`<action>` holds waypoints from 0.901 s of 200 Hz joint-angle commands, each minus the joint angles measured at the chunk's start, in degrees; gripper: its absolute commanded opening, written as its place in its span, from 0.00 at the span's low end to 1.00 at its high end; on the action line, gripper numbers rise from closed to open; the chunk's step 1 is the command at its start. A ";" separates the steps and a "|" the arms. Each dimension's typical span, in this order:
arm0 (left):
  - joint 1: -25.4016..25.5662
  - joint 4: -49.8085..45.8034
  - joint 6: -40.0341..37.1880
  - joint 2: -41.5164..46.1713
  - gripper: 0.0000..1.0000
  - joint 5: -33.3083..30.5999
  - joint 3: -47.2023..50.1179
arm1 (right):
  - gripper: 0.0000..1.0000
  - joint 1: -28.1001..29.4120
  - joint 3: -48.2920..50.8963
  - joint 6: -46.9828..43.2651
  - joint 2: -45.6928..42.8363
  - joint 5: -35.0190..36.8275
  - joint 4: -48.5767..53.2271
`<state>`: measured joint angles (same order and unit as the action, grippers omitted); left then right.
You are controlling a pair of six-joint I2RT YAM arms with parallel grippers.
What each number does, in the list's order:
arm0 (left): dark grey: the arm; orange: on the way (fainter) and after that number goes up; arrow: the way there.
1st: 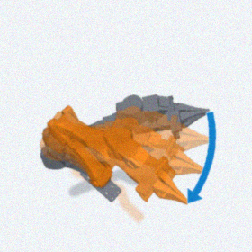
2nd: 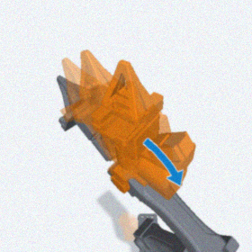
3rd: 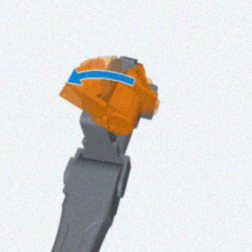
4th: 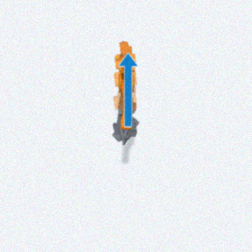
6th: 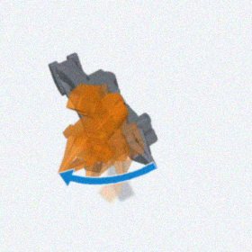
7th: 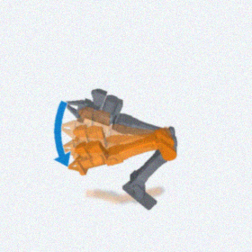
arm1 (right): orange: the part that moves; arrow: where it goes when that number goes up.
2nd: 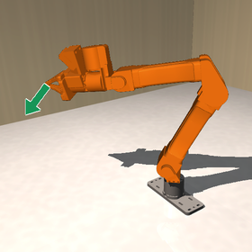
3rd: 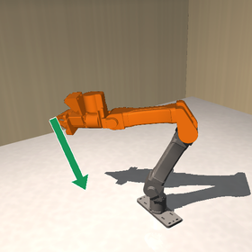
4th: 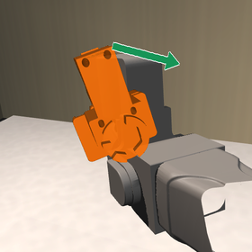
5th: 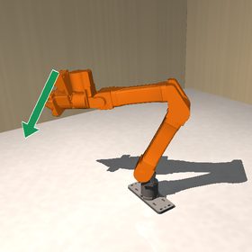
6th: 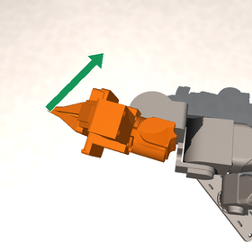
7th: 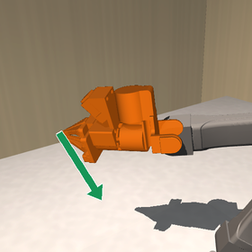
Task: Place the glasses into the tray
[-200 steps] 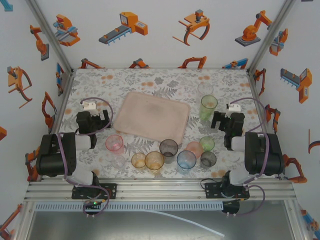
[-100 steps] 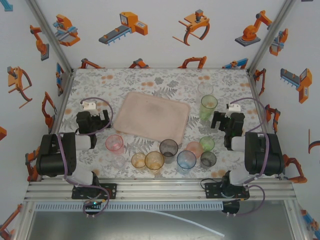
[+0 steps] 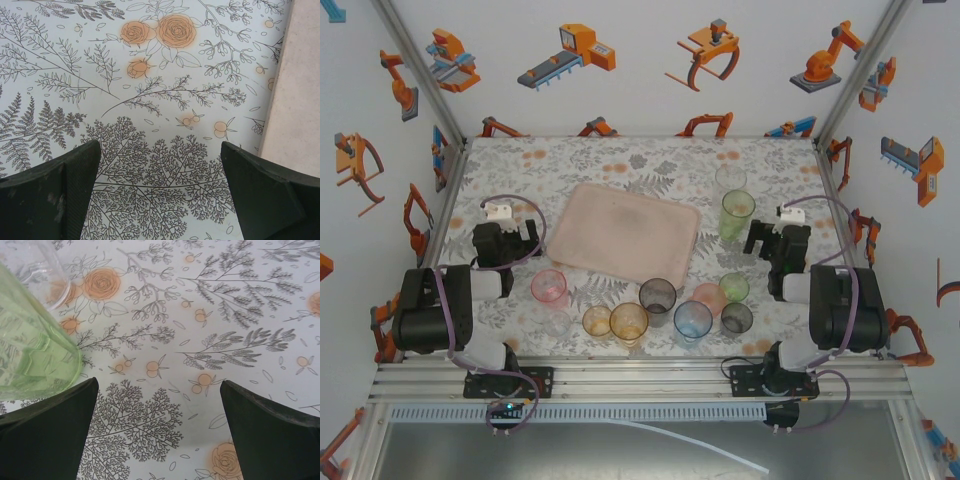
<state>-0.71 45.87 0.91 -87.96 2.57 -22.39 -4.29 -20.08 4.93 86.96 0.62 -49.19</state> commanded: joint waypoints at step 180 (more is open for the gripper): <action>-0.26 -25.72 3.47 4.35 0.97 -4.28 -15.47 | 0.99 0.40 -36.52 30.68 -38.02 6.03 80.16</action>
<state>-0.73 31.35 2.48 -86.98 -0.03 -33.01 -4.08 -49.89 25.52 49.30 15.00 12.49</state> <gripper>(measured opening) 0.972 0.995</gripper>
